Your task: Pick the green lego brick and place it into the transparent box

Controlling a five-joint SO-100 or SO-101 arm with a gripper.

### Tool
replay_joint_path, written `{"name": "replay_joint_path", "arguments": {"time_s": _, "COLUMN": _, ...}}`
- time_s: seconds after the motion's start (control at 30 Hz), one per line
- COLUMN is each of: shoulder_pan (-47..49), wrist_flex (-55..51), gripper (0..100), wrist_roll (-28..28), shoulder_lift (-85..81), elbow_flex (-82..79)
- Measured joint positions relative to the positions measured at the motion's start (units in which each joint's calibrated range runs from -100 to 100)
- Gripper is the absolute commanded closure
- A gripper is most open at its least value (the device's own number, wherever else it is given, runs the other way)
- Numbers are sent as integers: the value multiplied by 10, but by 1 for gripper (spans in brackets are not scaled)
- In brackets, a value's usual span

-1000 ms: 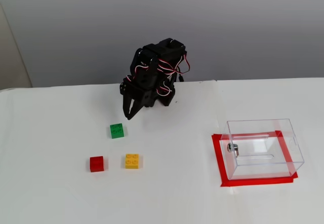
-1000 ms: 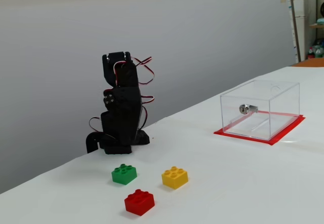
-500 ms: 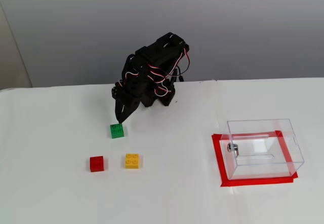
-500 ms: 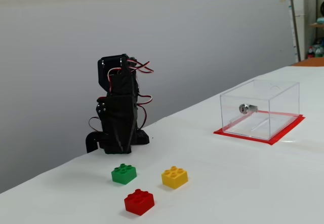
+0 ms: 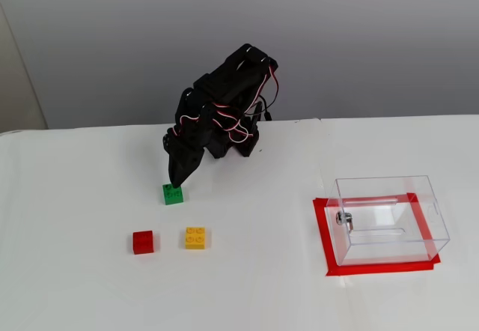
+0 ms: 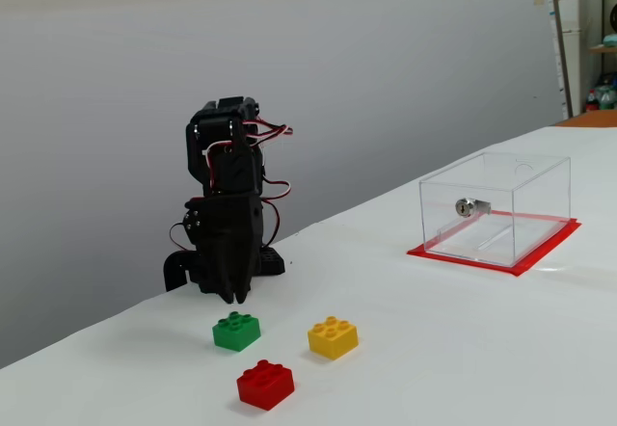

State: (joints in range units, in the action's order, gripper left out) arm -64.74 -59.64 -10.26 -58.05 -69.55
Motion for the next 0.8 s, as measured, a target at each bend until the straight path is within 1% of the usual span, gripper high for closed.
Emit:
{"name": "replay_joint_path", "arguments": {"time_s": 0.1, "shoulder_pan": 13, "wrist_flex": 0, "gripper": 76, "wrist_roll": 0, "shoulder_lift": 8, "elbow_flex": 0}}
{"name": "replay_joint_path", "arguments": {"time_s": 0.23, "shoulder_pan": 46, "wrist_flex": 0, "gripper": 71, "wrist_roll": 0, "shoulder_lift": 8, "elbow_flex": 0}}
{"name": "replay_joint_path", "arguments": {"time_s": 0.43, "shoulder_pan": 65, "wrist_flex": 0, "gripper": 71, "wrist_roll": -10, "shoulder_lift": 10, "elbow_flex": 20}}
{"name": "replay_joint_path", "arguments": {"time_s": 0.57, "shoulder_pan": 69, "wrist_flex": 27, "gripper": 71, "wrist_roll": -23, "shoulder_lift": 13, "elbow_flex": 20}}
{"name": "replay_joint_path", "arguments": {"time_s": 0.8, "shoulder_pan": 71, "wrist_flex": 48, "gripper": 71, "wrist_roll": -31, "shoulder_lift": 93, "elbow_flex": 31}}
